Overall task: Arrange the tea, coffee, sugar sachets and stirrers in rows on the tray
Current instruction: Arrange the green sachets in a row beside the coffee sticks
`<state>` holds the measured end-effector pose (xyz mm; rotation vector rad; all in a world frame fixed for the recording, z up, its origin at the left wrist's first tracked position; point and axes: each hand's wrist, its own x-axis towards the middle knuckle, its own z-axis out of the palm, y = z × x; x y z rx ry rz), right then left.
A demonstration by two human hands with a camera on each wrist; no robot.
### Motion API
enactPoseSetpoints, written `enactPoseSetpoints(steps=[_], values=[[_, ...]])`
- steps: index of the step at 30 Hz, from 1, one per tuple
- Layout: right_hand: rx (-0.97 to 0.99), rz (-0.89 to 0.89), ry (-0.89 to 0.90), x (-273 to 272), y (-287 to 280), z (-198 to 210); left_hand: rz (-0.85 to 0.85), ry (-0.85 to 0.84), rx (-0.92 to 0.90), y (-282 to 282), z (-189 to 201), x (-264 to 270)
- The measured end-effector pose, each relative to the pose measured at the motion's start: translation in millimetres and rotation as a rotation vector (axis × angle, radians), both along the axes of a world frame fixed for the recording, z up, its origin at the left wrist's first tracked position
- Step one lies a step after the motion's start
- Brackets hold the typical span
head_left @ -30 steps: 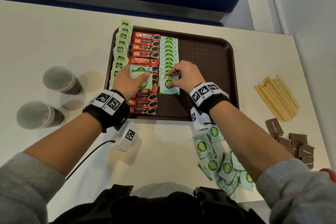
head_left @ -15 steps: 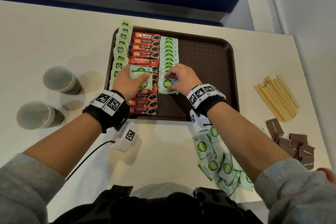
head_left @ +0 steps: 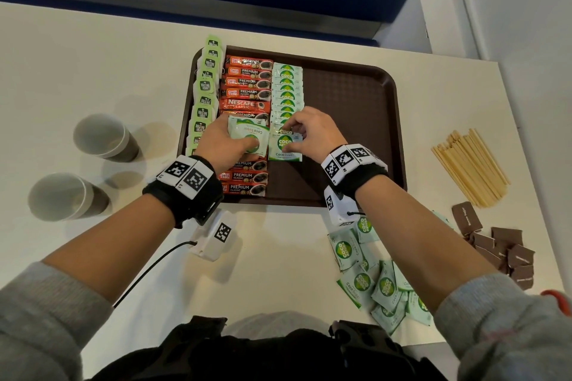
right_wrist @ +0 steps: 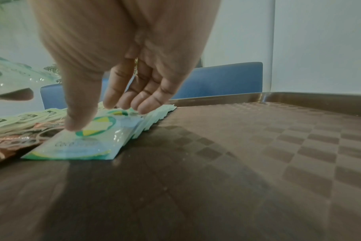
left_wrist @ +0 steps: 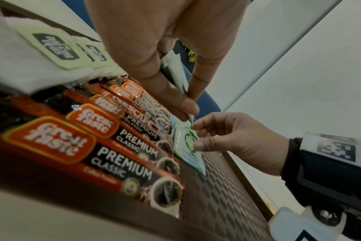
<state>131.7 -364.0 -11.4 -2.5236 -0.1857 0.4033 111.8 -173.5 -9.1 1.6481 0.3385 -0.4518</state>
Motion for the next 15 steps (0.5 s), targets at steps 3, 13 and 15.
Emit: enactPoseSetpoints(steps=[3,13,15], values=[[0.096,-0.037,-0.055,-1,3,6,-0.016,0.000,-0.031,-2,1,-2],[0.322,-0.035,0.124,1,12,21,-0.066,-0.067,0.000,-3,3,-7],[0.403,-0.075,0.144,1,11,22,-0.060,-0.062,-0.004,-2,2,-8]])
